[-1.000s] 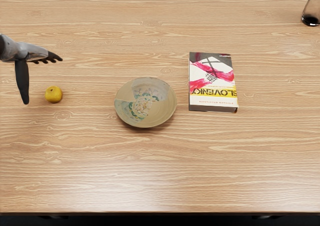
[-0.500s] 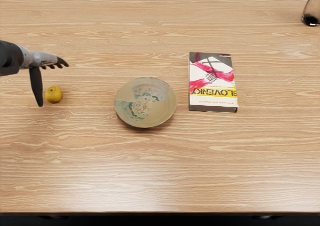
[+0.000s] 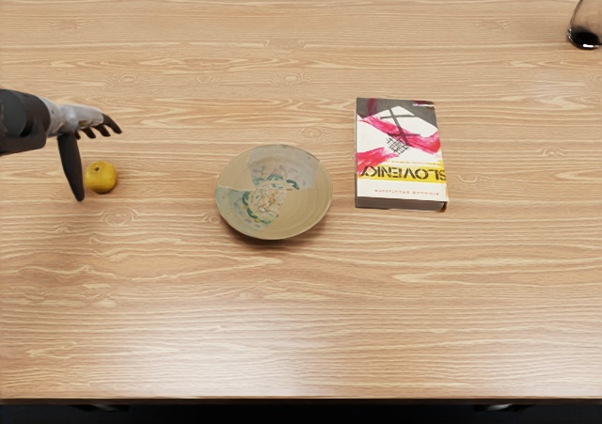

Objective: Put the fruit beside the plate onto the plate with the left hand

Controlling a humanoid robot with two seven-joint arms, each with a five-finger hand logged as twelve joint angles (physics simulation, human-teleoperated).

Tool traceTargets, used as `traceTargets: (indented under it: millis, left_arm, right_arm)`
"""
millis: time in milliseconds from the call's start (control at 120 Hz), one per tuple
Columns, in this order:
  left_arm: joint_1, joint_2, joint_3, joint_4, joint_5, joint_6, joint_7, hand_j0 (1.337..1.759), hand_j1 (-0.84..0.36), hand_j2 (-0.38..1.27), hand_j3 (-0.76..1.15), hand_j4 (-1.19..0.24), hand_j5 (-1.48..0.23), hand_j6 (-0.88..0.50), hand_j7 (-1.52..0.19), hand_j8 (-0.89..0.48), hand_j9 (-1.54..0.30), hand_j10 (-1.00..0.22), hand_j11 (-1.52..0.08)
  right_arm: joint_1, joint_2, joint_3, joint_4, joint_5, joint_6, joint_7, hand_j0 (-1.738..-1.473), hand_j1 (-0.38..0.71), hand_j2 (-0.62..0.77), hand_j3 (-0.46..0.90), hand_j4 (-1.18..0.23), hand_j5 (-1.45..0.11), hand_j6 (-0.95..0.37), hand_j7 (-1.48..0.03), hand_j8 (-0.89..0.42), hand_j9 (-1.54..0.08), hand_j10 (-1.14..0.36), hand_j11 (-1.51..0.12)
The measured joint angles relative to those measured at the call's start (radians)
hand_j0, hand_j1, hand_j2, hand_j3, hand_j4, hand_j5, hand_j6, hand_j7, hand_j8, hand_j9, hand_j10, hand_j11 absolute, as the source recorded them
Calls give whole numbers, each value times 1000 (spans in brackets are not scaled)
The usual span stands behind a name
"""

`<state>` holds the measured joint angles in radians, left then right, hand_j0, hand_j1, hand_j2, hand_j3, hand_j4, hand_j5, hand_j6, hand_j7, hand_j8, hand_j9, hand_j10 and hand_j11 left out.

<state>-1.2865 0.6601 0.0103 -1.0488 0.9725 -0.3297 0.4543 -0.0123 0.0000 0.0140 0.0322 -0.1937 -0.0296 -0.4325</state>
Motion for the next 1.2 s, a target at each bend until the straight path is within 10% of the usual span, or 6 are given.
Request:
traceTargets:
  millis: [450, 1200]
  left_arm:
    - [30, -62, 0, 117, 4, 24, -21, 1658, 170, 32, 0, -155, -196, -156, -196, -156, -196, -154, -196]
    - [70, -74, 3, 65, 4, 117, -40, 1658, 98, 44, 0, -215, -274, -216, -274, -216, -274, -214, -274]
  right_arm:
    - [0, 0, 0, 0, 0, 0, 0, -1658, -349, 1, 0, -1, 0, -2, 0, -1, 0, -1, 0]
    - [0, 0, 0, 0, 0, 0, 0, -1658, -349, 1, 0, -1, 0, -2, 0, -1, 0, -1, 0]
